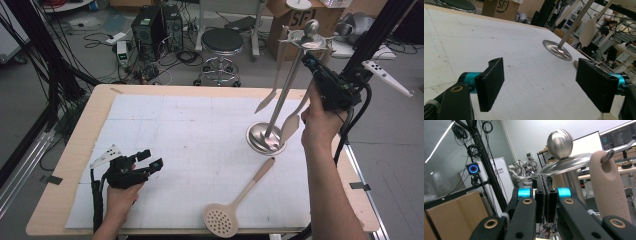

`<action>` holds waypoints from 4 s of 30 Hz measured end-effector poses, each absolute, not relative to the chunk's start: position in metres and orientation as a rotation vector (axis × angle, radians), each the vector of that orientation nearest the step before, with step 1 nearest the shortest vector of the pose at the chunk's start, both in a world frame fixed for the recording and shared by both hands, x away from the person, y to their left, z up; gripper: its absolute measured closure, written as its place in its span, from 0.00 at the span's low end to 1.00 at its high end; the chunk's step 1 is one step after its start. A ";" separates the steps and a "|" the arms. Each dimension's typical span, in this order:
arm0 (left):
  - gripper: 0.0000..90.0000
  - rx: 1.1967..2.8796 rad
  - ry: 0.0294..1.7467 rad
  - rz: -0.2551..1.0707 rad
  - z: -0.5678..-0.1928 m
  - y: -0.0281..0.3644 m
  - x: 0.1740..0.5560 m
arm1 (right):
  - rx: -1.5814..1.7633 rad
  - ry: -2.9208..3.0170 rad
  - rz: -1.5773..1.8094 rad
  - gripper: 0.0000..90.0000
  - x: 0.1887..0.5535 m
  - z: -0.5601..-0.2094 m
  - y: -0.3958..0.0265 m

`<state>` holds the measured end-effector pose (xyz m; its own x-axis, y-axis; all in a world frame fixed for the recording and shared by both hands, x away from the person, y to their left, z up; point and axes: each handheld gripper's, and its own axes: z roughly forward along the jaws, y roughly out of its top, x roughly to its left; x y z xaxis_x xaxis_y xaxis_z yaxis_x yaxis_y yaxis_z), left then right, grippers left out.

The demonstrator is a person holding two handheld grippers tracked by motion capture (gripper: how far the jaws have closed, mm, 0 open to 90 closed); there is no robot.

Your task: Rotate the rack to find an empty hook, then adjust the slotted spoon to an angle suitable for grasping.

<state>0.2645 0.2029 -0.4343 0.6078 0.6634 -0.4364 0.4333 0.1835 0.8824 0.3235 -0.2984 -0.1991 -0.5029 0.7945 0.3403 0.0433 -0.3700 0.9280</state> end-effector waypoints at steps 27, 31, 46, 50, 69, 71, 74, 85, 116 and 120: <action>0.26 1.446 0.992 0.214 -0.434 0.205 0.264 | 1.212 1.314 1.951 0.56 0.315 -0.226 -0.307; 0.26 1.439 0.997 0.212 -0.434 0.206 0.264 | 1.209 1.315 1.993 0.53 0.310 -0.229 -0.308; 0.26 1.438 0.992 0.213 -0.434 0.206 0.264 | 1.222 1.346 2.011 0.51 0.290 -0.249 -0.311; 0.26 1.436 0.989 0.213 -0.434 0.207 0.262 | 1.235 1.340 2.014 0.51 0.287 -0.252 -0.313; 0.26 1.450 0.982 0.212 -0.433 0.205 0.262 | 1.277 1.367 2.044 0.46 0.271 -0.280 -0.323; 0.26 1.450 0.980 0.211 -0.433 0.205 0.262 | 1.276 1.380 2.050 0.46 0.268 -0.285 -0.321; 0.26 1.449 0.977 0.210 -0.432 0.204 0.261 | 1.290 1.383 2.053 0.45 0.264 -0.291 -0.320; 0.26 1.442 0.978 0.213 -0.431 0.205 0.261 | 1.355 1.445 2.029 0.45 0.254 -0.319 -0.313; 0.26 1.439 0.972 0.217 -0.431 0.206 0.260 | 1.505 1.579 1.916 0.92 0.248 -0.376 -0.311; 0.26 1.440 0.973 0.219 -0.431 0.205 0.260 | 1.515 1.584 1.919 0.99 0.246 -0.381 -0.313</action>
<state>0.2597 0.2054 -0.4307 0.6172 0.6621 -0.4250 0.4161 0.1838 0.8906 0.2461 -0.3130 -0.3808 -0.4402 0.7075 0.5528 0.4085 -0.3904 0.8250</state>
